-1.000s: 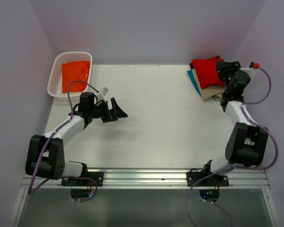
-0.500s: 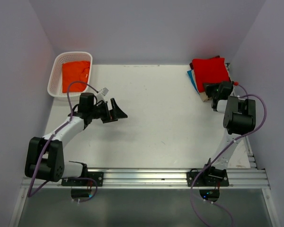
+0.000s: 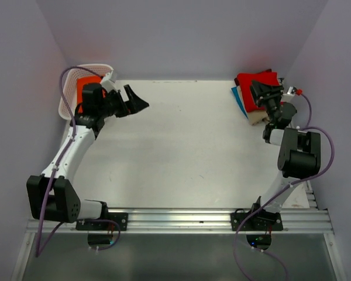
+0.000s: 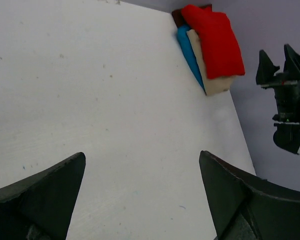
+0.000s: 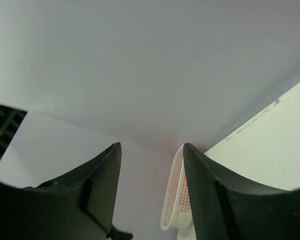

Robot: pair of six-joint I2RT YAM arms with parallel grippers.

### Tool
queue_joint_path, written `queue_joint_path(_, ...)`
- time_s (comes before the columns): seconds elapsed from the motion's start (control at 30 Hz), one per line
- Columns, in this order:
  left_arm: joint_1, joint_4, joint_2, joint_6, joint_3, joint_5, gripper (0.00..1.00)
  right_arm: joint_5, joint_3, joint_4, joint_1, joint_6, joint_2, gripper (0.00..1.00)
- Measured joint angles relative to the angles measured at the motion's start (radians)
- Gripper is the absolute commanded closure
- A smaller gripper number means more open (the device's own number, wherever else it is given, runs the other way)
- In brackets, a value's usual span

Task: Fold and stack the t-shirts
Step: Neatly place the folded tshirt to the corner

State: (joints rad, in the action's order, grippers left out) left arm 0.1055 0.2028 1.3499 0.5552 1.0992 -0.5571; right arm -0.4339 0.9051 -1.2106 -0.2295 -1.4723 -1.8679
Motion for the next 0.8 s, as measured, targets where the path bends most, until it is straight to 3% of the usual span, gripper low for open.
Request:
queue_joint_path(0.07,-0.025,-0.005,0.013,0.000,0.052,0.019,0.00,-0.070,-0.042,-0.043,0.014,-0.040,0.056,0.31)
queue_joint_path(0.13,-0.063,-0.002,0.047,0.001,0.092,0.032,0.00,-0.152,-0.127,-0.067,0.042,-0.058,0.135,0.08)
queue_joint_path(0.17,-0.085,-0.003,0.073,0.001,0.108,0.035,0.00,-0.173,-0.145,-0.071,0.058,-0.061,0.152,0.08)
queue_joint_path(0.2,-0.112,0.006,0.109,0.001,0.128,0.037,0.00,-0.203,-0.167,-0.075,0.076,-0.056,0.174,0.02)
queue_joint_path(0.3,-0.192,0.039,0.246,0.000,0.189,0.073,0.00,-0.307,-0.240,-0.043,0.142,0.005,0.266,0.01)
queue_joint_path(0.4,-0.252,0.126,0.386,-0.010,0.282,0.142,0.00,-0.339,-0.236,0.283,0.242,0.266,0.426,0.01)
queue_joint_path(0.47,-0.280,0.195,0.483,-0.027,0.378,0.199,0.00,-0.259,-0.171,0.646,0.348,0.505,0.554,0.01)
queue_joint_path(0.57,-0.296,0.274,0.601,-0.053,0.534,0.272,0.02,-0.164,-0.044,1.015,0.470,0.758,0.653,0.01)
queue_joint_path(0.8,-0.294,0.400,0.829,-0.106,0.916,0.407,0.11,0.095,0.016,1.534,0.521,1.061,0.740,0.01)
